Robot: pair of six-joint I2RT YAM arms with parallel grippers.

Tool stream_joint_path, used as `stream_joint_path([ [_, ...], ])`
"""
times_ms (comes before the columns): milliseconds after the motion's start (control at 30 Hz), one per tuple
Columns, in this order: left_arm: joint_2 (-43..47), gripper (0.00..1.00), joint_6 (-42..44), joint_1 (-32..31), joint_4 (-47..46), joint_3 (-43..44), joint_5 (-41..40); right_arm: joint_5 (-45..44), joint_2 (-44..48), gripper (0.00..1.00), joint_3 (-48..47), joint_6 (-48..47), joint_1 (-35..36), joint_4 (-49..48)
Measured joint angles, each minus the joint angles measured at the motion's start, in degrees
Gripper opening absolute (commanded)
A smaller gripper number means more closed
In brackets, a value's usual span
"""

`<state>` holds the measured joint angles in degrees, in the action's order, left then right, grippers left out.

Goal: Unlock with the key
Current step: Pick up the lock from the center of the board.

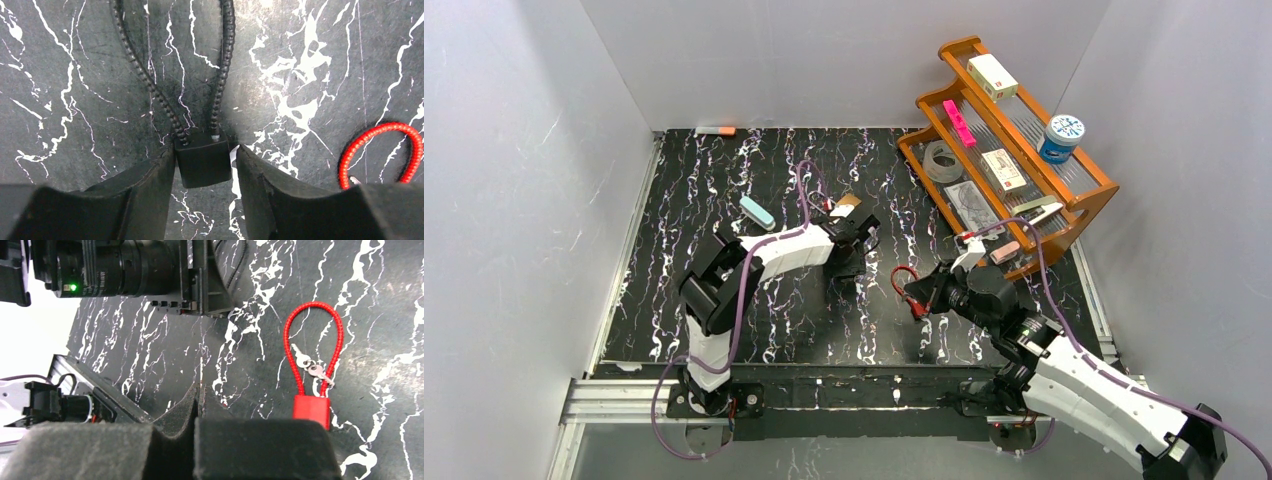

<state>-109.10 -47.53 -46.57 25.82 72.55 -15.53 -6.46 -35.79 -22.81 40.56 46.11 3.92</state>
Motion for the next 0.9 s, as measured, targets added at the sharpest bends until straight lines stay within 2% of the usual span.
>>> stream_joint_path([
  [100,-1.3,0.50,1.7,-0.1,1.4,1.9,0.3,1.1,-0.2,0.01,0.0,1.5,0.0,-0.3],
  [167,-2.0,0.47,2.6,-0.1,2.6,3.1,0.3,1.7,-0.1,0.01,0.0,2.5,0.0,-1.1],
  [233,-2.7,0.37,3.5,-0.1,3.7,4.1,0.0,2.0,0.2,0.01,0.0,3.1,0.0,-1.5],
  [300,-3.3,0.21,4.0,-0.2,4.9,5.0,-0.6,2.1,0.6,0.01,0.0,3.5,0.0,-1.6],
  [400,-3.5,0.07,4.6,-0.3,6.0,5.6,-0.8,2.1,0.7,0.01,0.0,3.9,0.0,-1.7],
  [600,-3.1,0.00,4.9,-0.3,6.9,5.8,-0.1,2.9,0.4,0.01,0.2,4.3,0.0,-2.6],
  [700,-1.8,0.00,4.5,0.6,10.1,5.6,3.0,4.3,0.4,0.01,0.7,4.3,0.0,-4.5],
  [900,9.0,0.00,0.7,5.5,14.2,5.8,10.5,8.9,-0.7,0.01,1.5,4.3,0.0,-10.1],
])
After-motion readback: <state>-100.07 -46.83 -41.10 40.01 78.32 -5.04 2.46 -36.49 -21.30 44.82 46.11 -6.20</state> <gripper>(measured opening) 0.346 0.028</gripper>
